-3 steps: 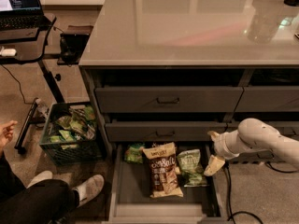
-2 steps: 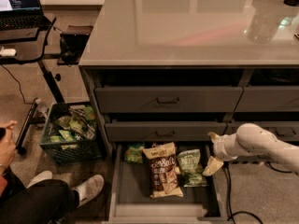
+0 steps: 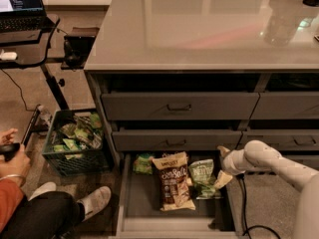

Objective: Pick green jalapeno chip bag from bottom drawer and place on counter

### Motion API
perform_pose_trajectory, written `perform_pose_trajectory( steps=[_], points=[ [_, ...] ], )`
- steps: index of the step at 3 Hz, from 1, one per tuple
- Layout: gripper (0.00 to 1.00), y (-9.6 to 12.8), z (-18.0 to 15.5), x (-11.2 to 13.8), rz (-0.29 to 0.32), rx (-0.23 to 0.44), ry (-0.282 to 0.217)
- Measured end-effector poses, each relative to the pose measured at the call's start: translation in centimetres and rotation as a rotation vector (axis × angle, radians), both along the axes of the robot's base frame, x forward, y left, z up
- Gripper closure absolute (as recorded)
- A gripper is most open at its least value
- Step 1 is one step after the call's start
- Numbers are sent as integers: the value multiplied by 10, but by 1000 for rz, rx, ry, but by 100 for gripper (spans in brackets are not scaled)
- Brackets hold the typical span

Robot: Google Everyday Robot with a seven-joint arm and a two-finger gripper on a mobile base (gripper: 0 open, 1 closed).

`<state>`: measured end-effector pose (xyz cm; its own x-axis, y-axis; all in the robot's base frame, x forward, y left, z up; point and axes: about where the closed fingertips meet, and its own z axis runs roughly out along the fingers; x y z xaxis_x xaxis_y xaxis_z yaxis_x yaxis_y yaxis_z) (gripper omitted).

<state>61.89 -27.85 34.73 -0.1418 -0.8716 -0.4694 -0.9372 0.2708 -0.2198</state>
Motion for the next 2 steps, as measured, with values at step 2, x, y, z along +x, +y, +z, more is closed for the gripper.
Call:
perform_pose_trajectory(
  steps=[2],
  points=[
    [0, -6, -73, 21, 66, 16, 54]
  ],
)
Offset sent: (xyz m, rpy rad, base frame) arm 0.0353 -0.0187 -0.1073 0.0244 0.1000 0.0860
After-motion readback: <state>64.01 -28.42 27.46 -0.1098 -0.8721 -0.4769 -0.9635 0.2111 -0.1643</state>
